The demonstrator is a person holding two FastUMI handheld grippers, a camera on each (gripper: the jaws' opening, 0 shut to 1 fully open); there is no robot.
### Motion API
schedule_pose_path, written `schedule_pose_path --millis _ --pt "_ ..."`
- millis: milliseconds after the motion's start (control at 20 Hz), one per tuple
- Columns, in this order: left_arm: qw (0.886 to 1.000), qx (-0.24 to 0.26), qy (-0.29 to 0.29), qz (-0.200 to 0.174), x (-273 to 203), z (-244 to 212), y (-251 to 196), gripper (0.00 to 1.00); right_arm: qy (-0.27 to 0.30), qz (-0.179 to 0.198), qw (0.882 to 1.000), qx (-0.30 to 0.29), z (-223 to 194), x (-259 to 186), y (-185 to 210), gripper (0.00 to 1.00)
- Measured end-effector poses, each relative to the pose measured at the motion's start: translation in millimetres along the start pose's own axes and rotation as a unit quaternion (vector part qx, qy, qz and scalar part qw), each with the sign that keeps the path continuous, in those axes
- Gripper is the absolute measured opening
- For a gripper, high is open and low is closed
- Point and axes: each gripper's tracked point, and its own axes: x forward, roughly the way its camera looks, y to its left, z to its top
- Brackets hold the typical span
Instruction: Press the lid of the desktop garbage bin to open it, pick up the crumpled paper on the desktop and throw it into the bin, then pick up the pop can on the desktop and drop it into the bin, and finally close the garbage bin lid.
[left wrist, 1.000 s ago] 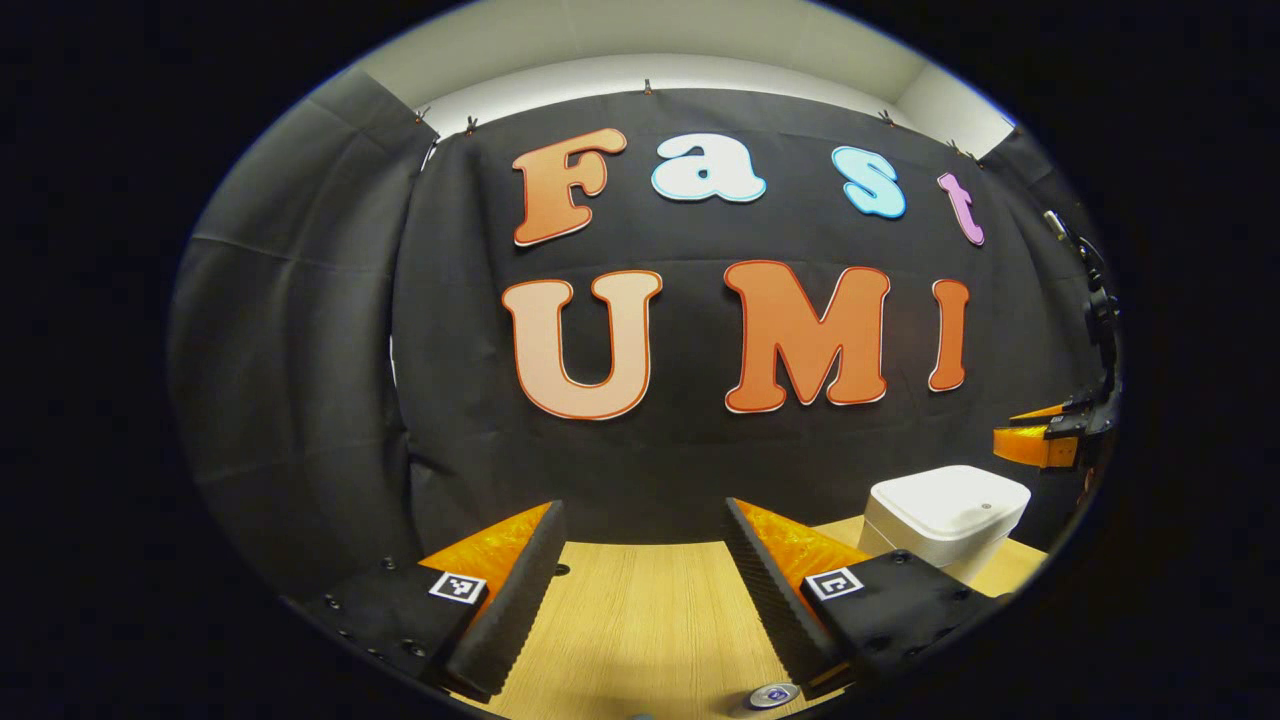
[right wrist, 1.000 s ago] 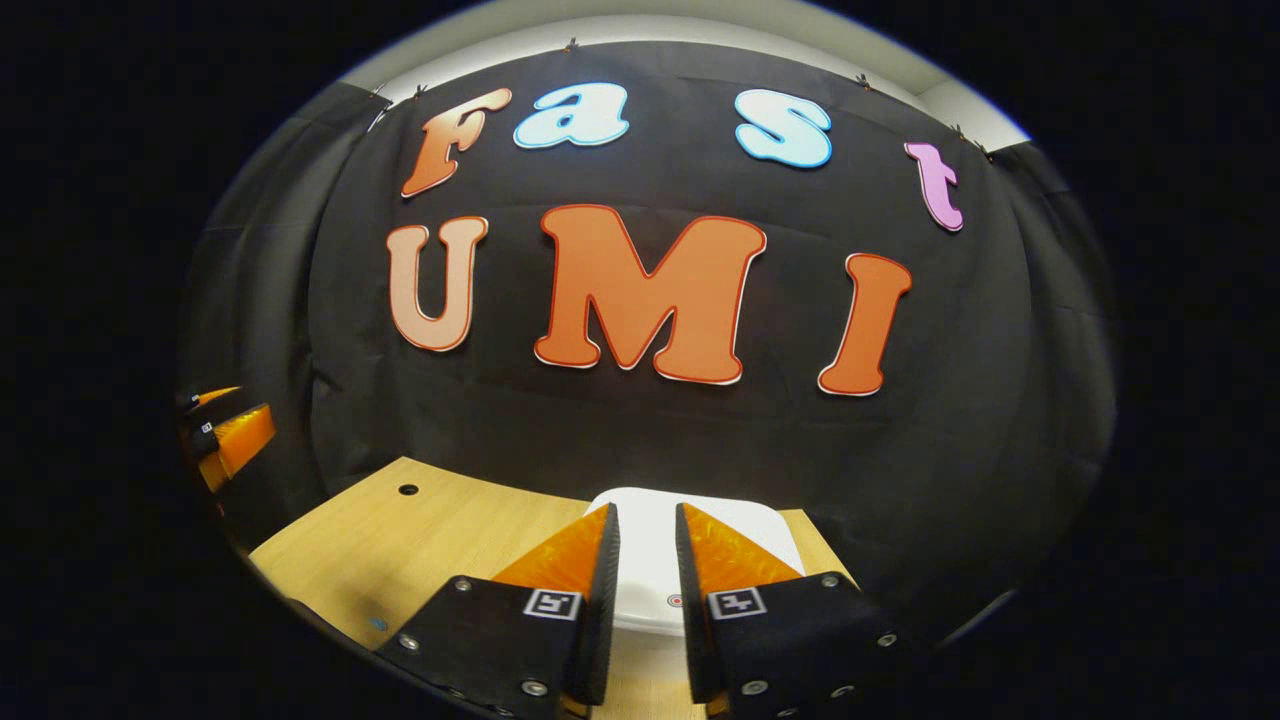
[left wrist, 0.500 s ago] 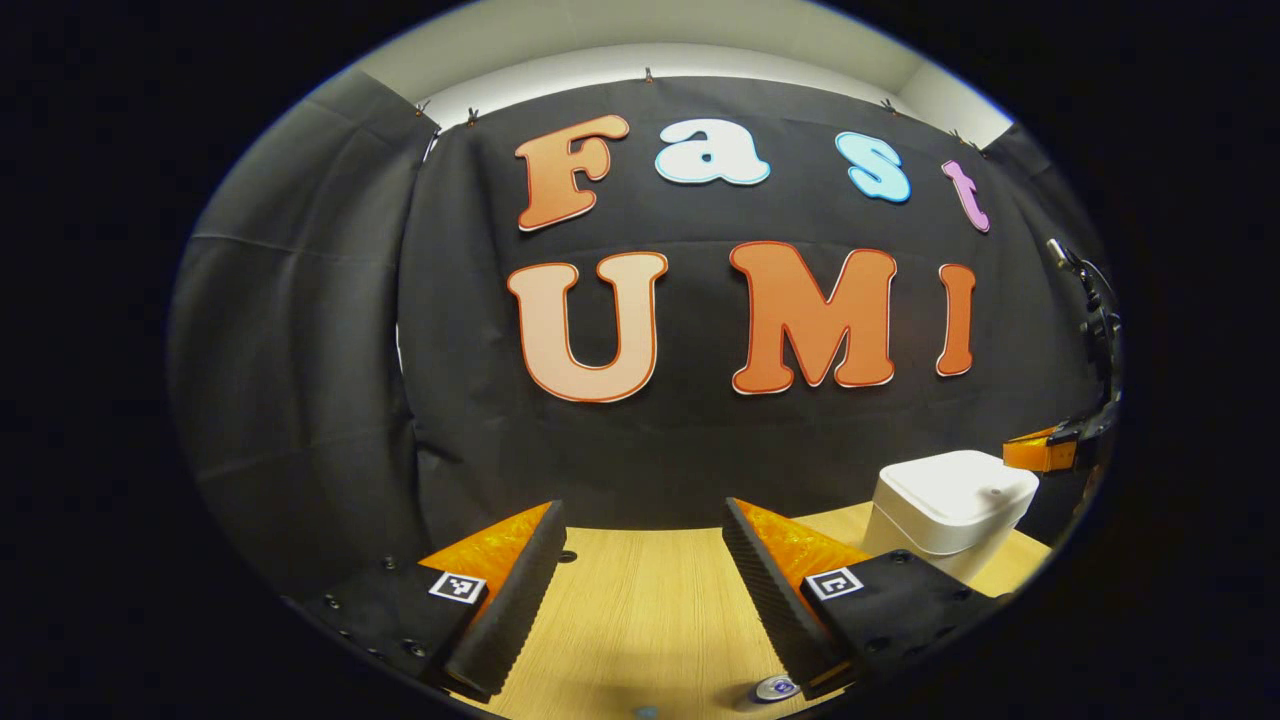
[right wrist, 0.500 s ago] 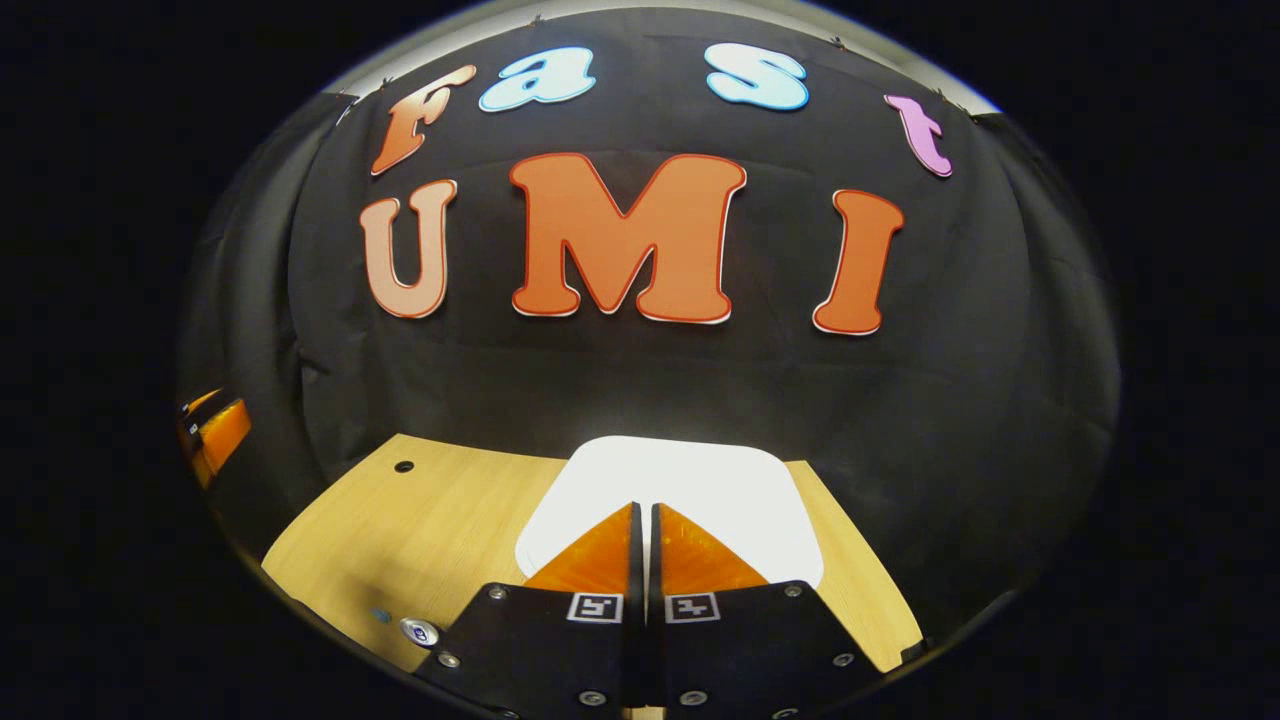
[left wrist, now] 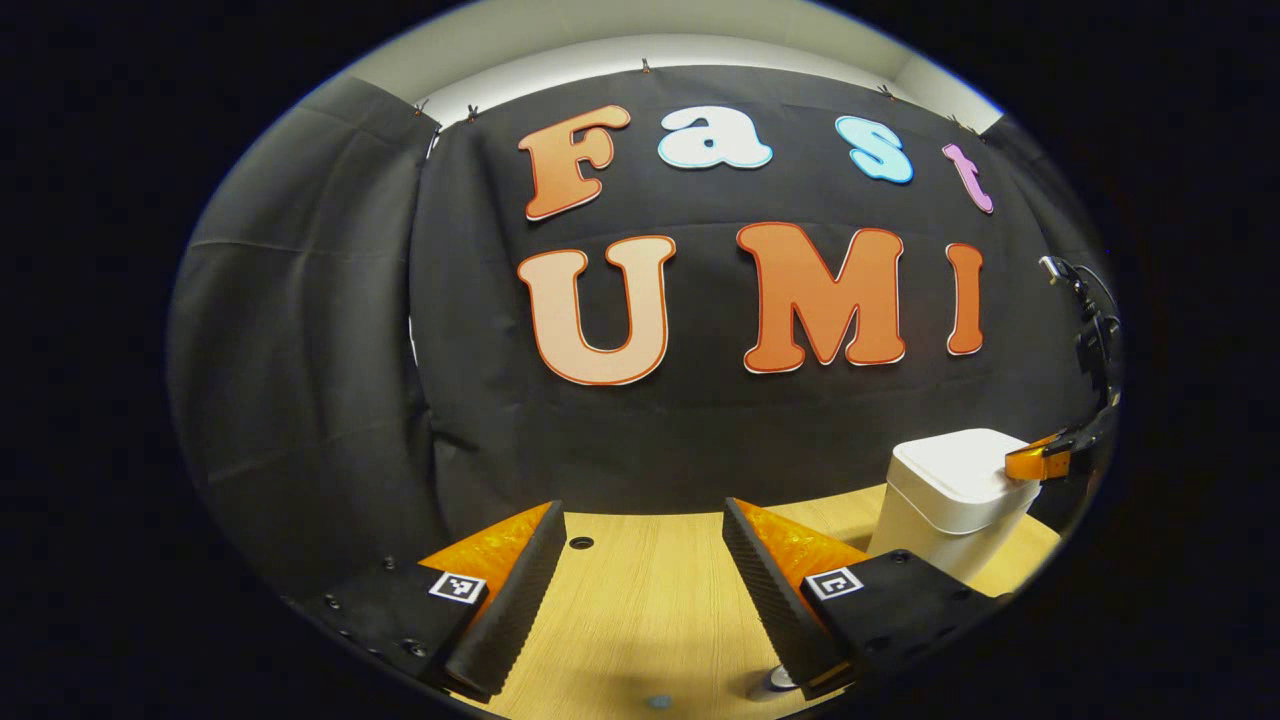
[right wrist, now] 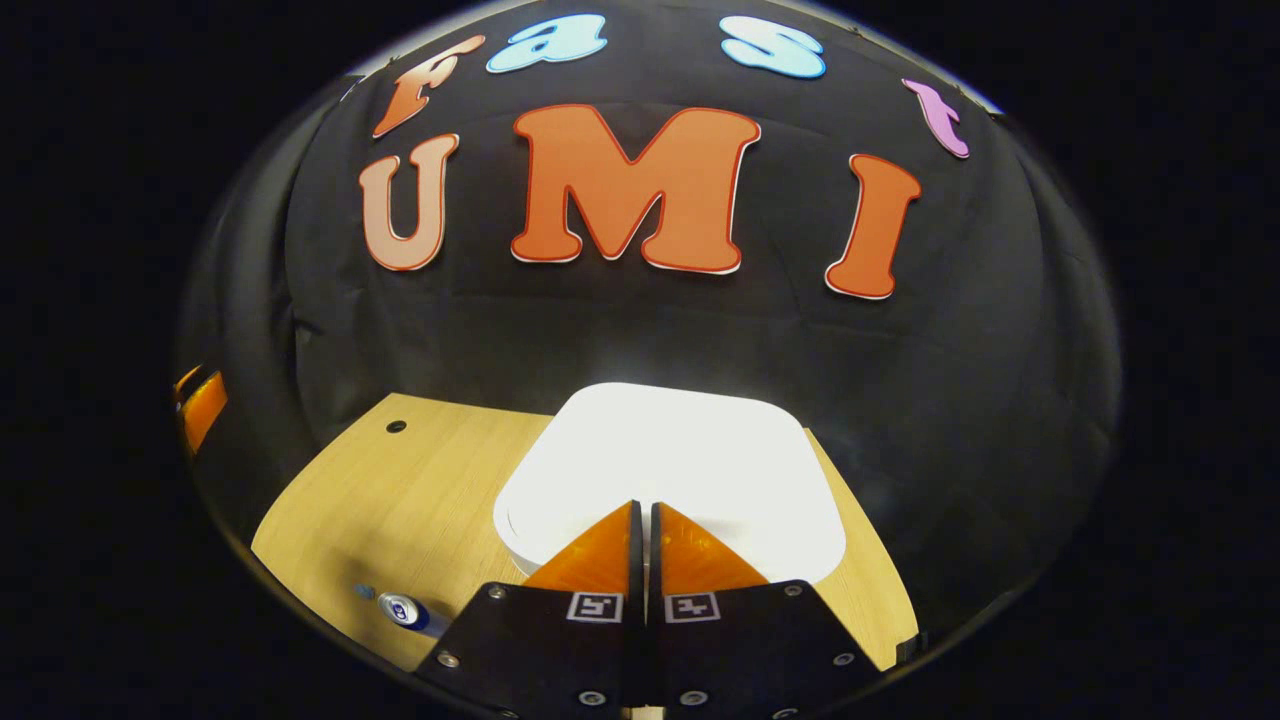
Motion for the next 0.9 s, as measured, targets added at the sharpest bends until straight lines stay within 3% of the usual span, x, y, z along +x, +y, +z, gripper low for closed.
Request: schedule_pose_path --millis 300,450,550,750,900 --pt "1.000 -0.004 0.005 0.004 -4.0 -2.5 3.2 1.00 0.021 -0.003 1.000 0.006 -2.8 -0.8 0.9 0.01" --pt "1.000 -0.007 0.003 0.003 -5.3 -2.9 4.8 0.96 -0.001 -0.004 0.999 -0.035 2.3 -3.4 3.9 0.01" --pt "1.000 -0.008 0.004 0.002 -4.8 -2.0 6.6 1.00 -0.008 -0.017 0.998 -0.055 4.2 -6.6 1.0 0.01" --pt "1.000 -0.011 0.004 0.002 -6.2 -3.9 9.2 1.00 -0.038 -0.014 0.998 -0.040 20.9 -14.3 3.5 0.01" --pt "1.000 -0.011 0.005 0.004 -6.0 -5.2 12.7 1.00 -0.003 -0.014 1.000 -0.024 6.5 -8.3 1.3 0.01"
